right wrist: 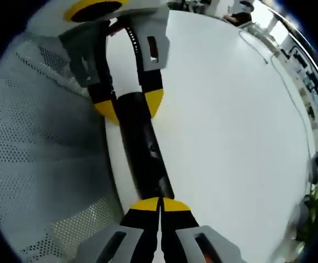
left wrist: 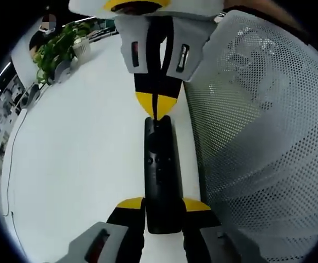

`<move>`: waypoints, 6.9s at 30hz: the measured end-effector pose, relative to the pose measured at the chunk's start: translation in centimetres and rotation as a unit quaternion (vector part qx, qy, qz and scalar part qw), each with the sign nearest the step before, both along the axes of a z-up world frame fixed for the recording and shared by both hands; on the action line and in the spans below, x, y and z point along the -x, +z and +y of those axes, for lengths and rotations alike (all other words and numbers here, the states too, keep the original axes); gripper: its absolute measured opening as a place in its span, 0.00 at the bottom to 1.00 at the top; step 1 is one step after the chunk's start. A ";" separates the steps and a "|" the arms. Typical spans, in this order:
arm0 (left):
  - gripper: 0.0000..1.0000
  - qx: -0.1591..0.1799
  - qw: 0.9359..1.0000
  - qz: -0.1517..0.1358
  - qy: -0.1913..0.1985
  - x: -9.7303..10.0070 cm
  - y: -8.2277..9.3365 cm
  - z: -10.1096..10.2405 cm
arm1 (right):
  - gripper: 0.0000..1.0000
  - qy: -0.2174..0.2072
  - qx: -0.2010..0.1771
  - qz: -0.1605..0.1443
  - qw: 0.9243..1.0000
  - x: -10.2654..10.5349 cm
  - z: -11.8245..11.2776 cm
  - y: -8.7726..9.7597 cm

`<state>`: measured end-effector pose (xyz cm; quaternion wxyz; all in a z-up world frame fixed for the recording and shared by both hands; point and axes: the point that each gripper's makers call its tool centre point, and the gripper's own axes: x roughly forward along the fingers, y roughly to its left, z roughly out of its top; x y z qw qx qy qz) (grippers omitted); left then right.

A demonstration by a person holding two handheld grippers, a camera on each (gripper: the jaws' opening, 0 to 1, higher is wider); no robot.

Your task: Press the specified remote control buttons in sequence, fully releasing each button before pressing the next.

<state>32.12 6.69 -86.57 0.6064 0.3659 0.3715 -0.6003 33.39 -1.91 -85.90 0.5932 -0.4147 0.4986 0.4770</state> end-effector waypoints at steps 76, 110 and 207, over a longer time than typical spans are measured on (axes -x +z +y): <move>0.26 0.038 0.999 0.005 -0.011 0.1 0.1 0.0 | 0.00 -0.019 -0.138 -0.049 0.989 0.5 2.4 0.6; 0.26 0.038 0.999 0.008 -0.010 0.1 0.1 0.0 | 0.00 0.018 -0.189 -0.064 0.980 0.2 5.2 1.7; 0.26 0.016 1.000 0.002 -0.020 0.2 0.1 -0.1 | 0.13 0.049 -0.159 -0.050 0.985 1.2 4.2 0.4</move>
